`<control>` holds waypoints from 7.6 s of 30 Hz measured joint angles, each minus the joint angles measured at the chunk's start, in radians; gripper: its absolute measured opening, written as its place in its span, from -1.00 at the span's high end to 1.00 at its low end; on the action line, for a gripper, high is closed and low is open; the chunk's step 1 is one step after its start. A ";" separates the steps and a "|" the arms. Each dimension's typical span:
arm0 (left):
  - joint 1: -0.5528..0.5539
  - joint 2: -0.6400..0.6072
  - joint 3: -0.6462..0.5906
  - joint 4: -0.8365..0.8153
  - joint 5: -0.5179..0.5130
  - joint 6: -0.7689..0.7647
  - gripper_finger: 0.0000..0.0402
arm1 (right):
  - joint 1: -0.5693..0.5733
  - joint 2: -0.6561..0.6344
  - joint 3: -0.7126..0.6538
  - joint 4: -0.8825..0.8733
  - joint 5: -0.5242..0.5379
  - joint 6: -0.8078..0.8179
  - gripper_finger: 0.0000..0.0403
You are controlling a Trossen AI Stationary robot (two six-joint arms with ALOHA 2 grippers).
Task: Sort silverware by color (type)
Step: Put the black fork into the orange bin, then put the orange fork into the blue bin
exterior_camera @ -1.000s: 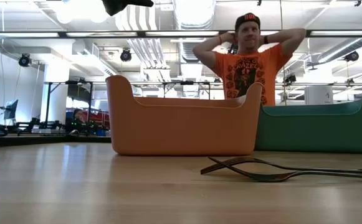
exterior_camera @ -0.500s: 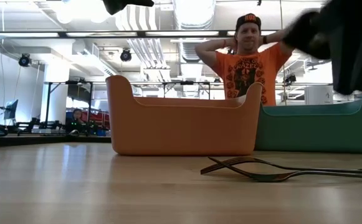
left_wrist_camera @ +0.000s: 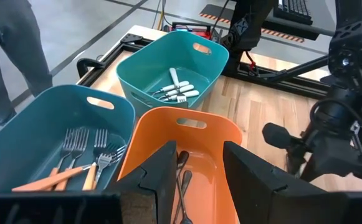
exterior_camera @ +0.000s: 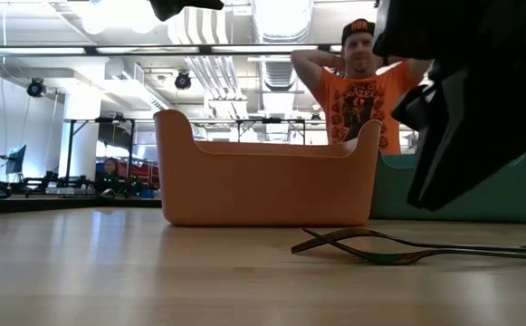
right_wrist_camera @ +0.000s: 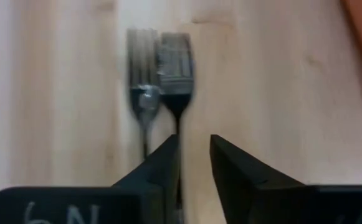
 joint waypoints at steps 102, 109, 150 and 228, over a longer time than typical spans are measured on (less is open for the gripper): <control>0.000 -0.218 0.001 0.034 -0.174 0.016 0.43 | -0.203 -0.266 0.216 -0.335 -0.030 -0.036 0.96; -0.002 -0.269 0.001 0.049 -0.176 -0.064 0.43 | -0.415 -0.181 0.373 -0.391 -0.141 -0.274 0.96; -0.037 -0.190 0.000 -0.774 0.062 -1.034 0.43 | -0.641 0.197 0.554 -0.445 -0.270 -0.613 0.96; -0.795 0.335 -0.515 -0.253 0.502 -1.862 0.60 | -0.641 -0.107 0.553 -0.340 -0.186 -0.454 0.43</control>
